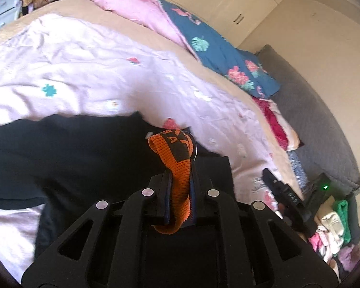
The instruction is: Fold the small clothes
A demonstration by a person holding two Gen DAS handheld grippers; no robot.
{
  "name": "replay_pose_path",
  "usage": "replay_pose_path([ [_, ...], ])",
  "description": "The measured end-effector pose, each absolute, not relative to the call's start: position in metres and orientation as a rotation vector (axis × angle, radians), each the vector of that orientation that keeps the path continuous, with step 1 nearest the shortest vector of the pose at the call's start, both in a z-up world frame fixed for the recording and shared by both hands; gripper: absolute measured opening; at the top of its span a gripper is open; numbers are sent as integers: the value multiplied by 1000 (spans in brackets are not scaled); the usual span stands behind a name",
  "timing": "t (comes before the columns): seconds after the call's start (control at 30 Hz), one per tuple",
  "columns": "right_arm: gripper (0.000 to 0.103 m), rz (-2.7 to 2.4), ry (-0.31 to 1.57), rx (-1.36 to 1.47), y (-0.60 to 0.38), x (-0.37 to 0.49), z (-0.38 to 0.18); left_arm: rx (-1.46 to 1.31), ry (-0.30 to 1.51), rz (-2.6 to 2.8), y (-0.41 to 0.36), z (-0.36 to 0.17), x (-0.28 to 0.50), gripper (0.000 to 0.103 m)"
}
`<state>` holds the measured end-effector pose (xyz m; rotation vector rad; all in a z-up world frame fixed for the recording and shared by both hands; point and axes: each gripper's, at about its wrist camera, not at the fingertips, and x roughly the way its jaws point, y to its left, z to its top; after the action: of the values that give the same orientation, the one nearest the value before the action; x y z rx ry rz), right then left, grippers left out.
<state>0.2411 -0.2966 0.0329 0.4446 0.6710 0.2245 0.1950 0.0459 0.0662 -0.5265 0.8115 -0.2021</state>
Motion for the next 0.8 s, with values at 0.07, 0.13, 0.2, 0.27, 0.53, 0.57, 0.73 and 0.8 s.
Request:
replay_pose_path([
  [0.07, 43, 232, 681, 423, -289, 243, 33, -520, 831, -171, 53, 58, 195, 5],
  [0.13, 43, 236, 691, 394, -282, 243, 32, -525, 858, -155, 58, 47, 197, 5],
  [0.2, 43, 234, 701, 361, -275, 244, 31, -511, 883, -136, 58, 37, 198, 5],
  [0.27, 43, 249, 720, 325, -267, 245, 29, -502, 899, -125, 63, 28, 196, 5],
  [0.53, 48, 301, 797, 214, -231, 248, 13, -424, 899, -49, 75, 19, 188, 10],
  [0.57, 49, 304, 803, 204, -228, 247, 11, -403, 894, -29, 76, 20, 187, 10],
  [0.73, 53, 307, 843, 145, -210, 245, -4, -377, 938, -27, 74, 7, 189, 14],
  [0.8, 57, 300, 866, 127, -205, 245, -11, -367, 982, -31, 70, -5, 191, 19],
])
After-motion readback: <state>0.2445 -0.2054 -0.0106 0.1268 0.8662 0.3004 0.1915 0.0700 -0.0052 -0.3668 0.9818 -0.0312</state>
